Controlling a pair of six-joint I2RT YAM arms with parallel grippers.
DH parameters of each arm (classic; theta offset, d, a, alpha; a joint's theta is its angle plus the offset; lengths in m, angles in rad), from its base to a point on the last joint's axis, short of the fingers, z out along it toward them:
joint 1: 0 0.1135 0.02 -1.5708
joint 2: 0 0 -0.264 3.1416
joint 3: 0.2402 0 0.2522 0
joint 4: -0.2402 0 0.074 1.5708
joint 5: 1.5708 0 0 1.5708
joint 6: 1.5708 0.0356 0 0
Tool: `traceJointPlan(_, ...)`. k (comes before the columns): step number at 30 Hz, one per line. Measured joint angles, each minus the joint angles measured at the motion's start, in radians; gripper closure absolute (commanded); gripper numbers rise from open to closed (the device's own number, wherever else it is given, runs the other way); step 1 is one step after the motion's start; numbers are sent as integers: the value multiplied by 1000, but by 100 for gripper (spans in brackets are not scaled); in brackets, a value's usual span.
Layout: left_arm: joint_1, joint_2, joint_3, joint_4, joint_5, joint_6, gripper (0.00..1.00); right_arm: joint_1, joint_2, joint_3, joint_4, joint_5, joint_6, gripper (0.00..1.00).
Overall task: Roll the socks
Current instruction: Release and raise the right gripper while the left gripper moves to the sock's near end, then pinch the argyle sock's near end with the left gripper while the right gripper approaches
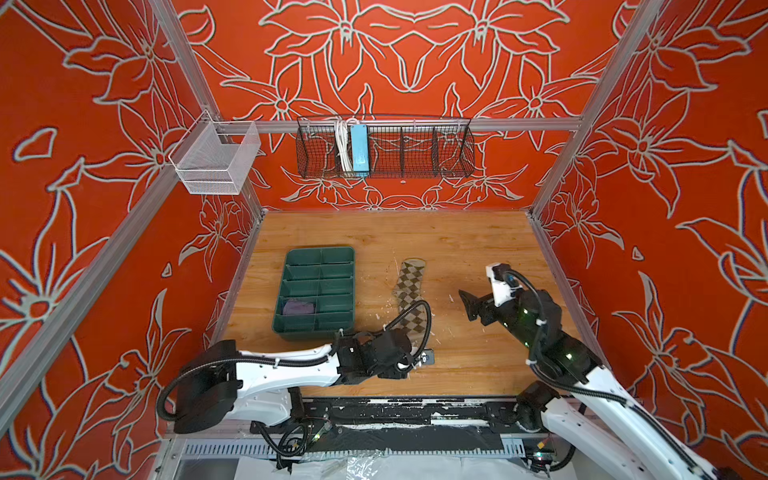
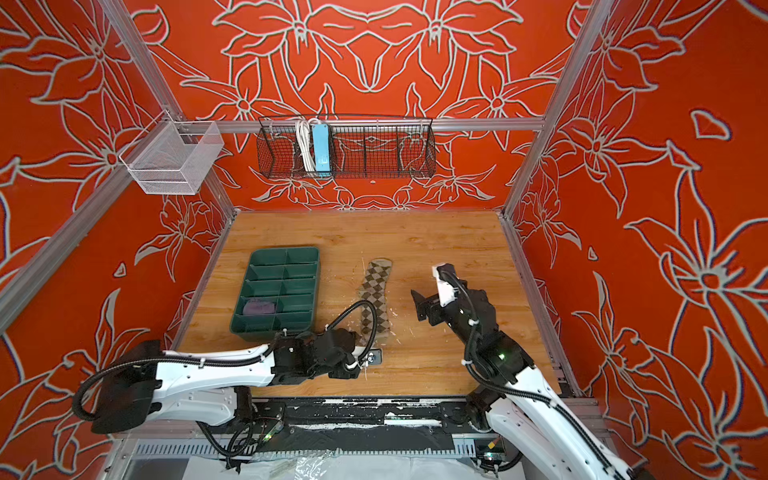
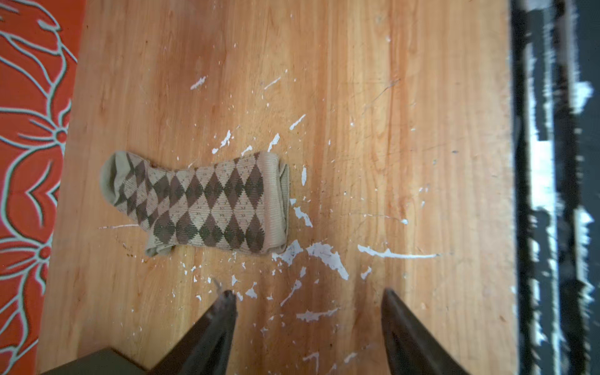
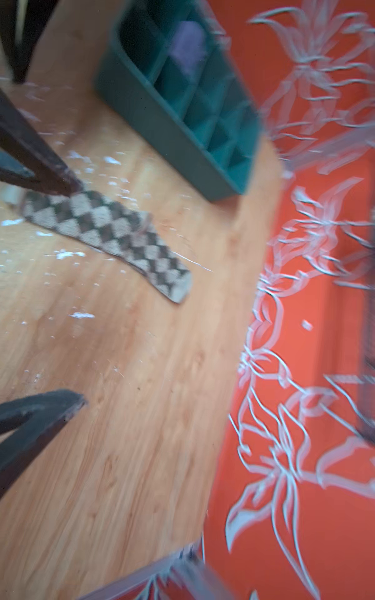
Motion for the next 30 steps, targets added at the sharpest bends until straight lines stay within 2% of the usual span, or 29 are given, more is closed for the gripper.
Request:
traceJointPlan(3,0,69,-4,60,-39,-3,41,0,-23,0,6,86,31,2)
traceJointPlan(7,-1,171,1,116,-77,-11,47,0,40,6,-27,143,50,2)
traceJointPlan(11,2,278,39,150,-126,-23,53,0,110,33,-59,154,59,2)
traceJointPlan(17,25,345,68,224,-166,-37,60,-3,129,53,-59,154,60,2)
traceJointPlan(19,32,352,68,236,-174,-40,66,-3,129,53,-62,154,59,2)
traceJointPlan(20,35,354,66,240,-175,-41,73,-3,129,53,-63,158,59,2)
traceJointPlan(24,47,366,59,241,-171,-43,94,-7,129,53,-66,164,58,2)
traceJointPlan(27,66,385,101,194,-139,-56,98,-9,130,65,-74,168,51,2)
traceJointPlan(30,113,414,183,102,-49,-72,98,-10,129,85,-68,166,46,8)
